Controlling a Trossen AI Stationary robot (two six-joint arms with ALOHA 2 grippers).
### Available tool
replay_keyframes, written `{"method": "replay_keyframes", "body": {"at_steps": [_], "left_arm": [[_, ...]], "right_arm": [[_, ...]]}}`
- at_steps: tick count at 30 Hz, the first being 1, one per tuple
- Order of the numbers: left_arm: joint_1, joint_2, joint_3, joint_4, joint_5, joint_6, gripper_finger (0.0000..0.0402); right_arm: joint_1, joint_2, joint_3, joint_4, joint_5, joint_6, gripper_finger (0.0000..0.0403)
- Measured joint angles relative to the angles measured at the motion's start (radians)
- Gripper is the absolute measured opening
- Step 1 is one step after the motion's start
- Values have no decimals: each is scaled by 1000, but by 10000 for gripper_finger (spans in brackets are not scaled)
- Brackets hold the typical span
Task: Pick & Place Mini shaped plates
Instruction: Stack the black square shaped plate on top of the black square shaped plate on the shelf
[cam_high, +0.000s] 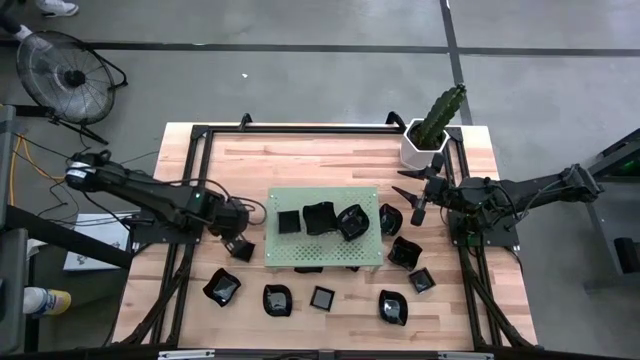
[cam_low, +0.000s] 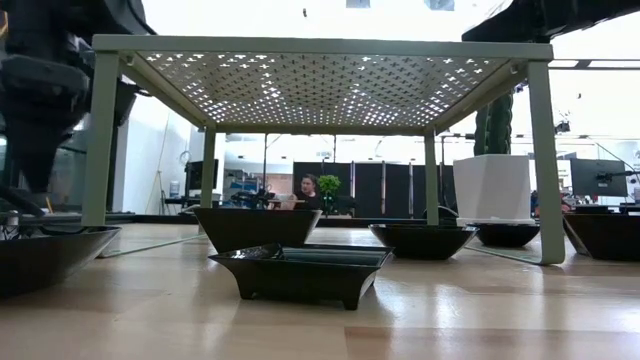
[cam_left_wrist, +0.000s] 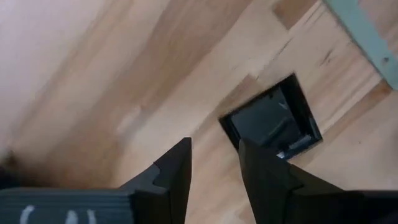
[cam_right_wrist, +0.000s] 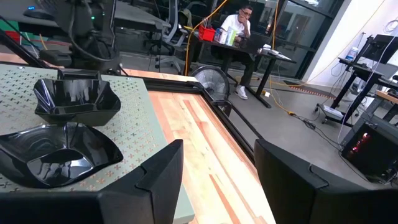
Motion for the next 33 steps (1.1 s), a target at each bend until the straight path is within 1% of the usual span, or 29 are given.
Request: {"method": "replay_keyframes", "body": {"at_steps": [5,10,15,19,33], "left_arm": [[-81,33,0,-22,0,-186,131],[-126,88,0,39,-2,-290,131],[-129,132,0,98,-9,-293,131],[-129,165,0,86,-6,-314,131],[-129,223,1,86,-3,-342,131]], "right_arm": [[0,0,0,0,0,0,193],[0,0,0,0,0,0,193],[0,0,0,0,0,0,193],[0,0,0,0,0,0,193],[0,0,0,0,0,0,193]]}}
